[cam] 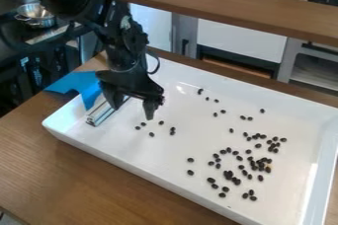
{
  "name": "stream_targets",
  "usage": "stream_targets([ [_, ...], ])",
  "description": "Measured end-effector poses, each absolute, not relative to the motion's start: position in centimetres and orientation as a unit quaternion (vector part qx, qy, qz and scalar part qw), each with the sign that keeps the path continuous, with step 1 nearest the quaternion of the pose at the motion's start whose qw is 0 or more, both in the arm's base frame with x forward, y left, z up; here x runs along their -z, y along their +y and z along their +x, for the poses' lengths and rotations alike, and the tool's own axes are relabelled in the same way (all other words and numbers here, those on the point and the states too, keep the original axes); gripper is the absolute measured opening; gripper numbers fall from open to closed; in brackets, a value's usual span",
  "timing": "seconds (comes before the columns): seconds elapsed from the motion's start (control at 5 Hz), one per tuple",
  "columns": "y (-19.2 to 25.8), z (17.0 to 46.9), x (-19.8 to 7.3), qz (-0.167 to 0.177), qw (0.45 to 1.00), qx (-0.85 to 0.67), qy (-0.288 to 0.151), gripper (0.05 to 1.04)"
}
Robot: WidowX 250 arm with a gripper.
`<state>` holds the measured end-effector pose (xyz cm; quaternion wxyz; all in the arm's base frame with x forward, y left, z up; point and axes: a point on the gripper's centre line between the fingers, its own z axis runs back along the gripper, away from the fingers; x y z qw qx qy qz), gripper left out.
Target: Sweep into pile
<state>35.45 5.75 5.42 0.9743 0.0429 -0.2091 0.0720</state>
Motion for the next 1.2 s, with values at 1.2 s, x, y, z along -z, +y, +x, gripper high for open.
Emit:
stream_targets([
  [1.2,7.8,36.6,-5.6,0.024,0.983,-0.081,-0.162,1.001],
])
